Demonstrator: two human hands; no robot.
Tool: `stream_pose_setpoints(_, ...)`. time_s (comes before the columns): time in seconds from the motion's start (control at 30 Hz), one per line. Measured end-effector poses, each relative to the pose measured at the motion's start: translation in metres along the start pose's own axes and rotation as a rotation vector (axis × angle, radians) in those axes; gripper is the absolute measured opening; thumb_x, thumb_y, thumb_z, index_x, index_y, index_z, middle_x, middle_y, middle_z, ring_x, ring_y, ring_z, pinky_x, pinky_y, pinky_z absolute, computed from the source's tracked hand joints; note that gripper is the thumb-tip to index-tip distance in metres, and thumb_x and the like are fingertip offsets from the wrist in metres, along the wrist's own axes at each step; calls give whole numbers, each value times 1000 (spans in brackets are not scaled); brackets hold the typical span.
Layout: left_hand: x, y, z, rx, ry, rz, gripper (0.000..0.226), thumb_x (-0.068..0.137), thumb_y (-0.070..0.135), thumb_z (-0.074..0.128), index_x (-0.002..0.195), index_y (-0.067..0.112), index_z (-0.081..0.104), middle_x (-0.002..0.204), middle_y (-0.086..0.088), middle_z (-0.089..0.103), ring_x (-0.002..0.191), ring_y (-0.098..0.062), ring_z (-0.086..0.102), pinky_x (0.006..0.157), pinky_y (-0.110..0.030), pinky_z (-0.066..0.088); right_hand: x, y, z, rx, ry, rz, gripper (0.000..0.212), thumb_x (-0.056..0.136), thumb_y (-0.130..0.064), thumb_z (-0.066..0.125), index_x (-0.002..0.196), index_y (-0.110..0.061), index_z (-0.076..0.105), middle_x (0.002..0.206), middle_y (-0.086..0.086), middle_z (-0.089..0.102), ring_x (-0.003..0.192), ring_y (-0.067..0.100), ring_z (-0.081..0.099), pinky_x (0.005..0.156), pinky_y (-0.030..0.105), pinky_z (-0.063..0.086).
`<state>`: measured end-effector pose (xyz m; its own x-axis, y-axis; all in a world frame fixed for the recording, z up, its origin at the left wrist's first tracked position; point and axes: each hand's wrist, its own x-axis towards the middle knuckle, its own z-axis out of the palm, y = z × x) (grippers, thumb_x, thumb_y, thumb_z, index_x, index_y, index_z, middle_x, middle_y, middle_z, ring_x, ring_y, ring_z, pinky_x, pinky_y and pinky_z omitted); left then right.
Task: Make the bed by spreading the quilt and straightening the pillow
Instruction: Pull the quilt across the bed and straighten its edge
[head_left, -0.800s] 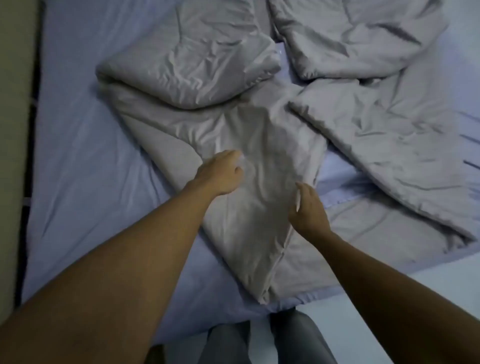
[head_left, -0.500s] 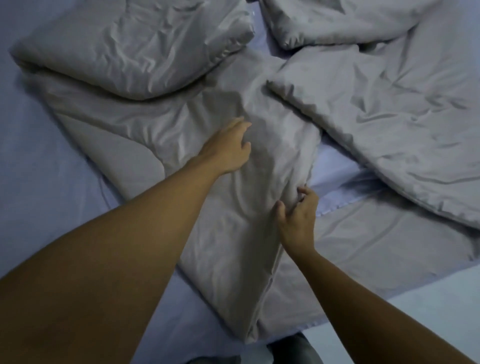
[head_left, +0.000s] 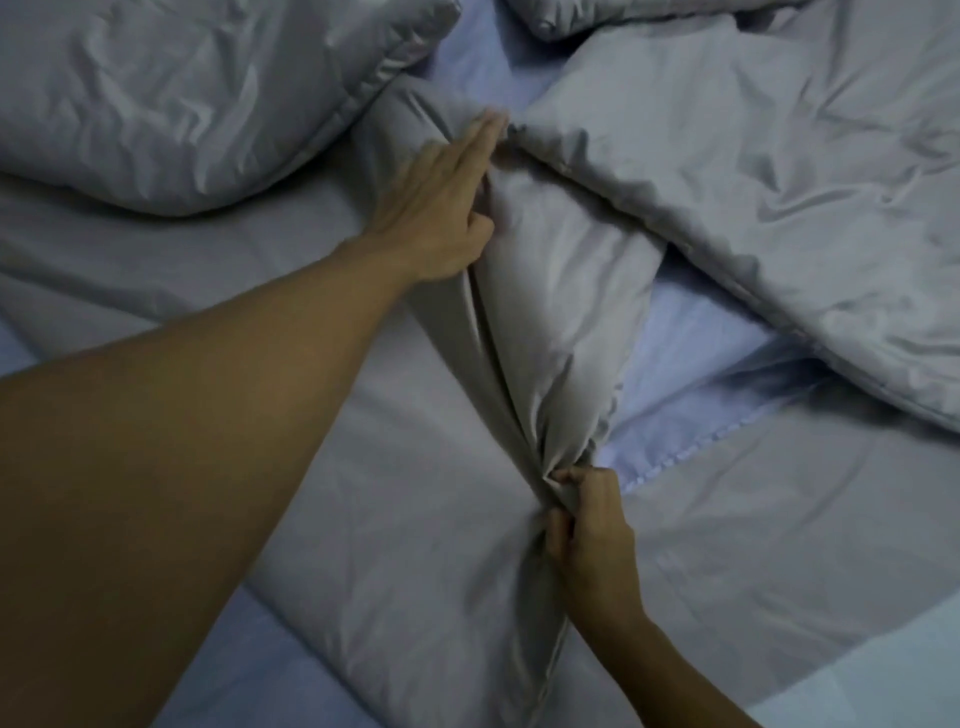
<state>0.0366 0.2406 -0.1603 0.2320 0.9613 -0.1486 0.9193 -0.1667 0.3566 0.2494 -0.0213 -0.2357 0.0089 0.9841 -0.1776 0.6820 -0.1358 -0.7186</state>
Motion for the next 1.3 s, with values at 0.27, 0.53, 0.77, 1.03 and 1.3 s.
stream_pose_setpoints(0.27, -42, -10, 5, 191, 64, -128, 54, 76, 28, 66, 125, 25, 44, 118, -11, 62, 103, -42, 58, 94, -47, 40, 7, -4, 10, -100, -62, 137, 36, 88, -3, 52, 121, -17, 49, 119, 2, 34, 82, 34, 55, 73, 41, 50)
stream_pose_setpoints(0.53, -173, -43, 29, -30, 0, 33, 71, 65, 59, 64, 102, -1, 68, 119, -17, 56, 111, -36, 53, 95, -46, 48, -34, -5, 3, -28, 18, 41, 31, 77, 11, 63, 100, -5, 51, 110, 2, 35, 83, 5, 34, 78, 12, 35)
stream_pose_setpoints(0.77, -264, -16, 1, -173, -78, -121, 92, 67, 29, 83, 144, 35, 33, 92, 0, 60, 91, -25, 58, 74, -31, 48, -73, -36, -20, 285, -99, 37, 49, 89, 9, 51, 123, -23, 40, 88, -4, 63, 70, 3, 60, 61, 10, 44)
stream_pose_setpoints(1.03, -435, -40, -44, -260, -26, -272, 34, 66, 26, 71, 66, 50, 47, 62, 12, 52, 58, -5, 52, 50, -25, 38, -113, -94, -12, 248, -373, -186, 37, 88, -7, 42, 116, -17, 65, 110, -8, 69, 102, 2, 63, 89, 24, 52)
stream_pose_setpoints(1.3, -622, -105, -46, -73, 107, -260, 37, 62, 5, 70, 84, 33, 58, 79, 10, 63, 72, -14, 57, 70, -34, 47, -194, -159, 62, 150, -570, -444, 44, 91, -5, 48, 133, -16, 54, 125, -3, 61, 112, 4, 58, 97, 20, 46)
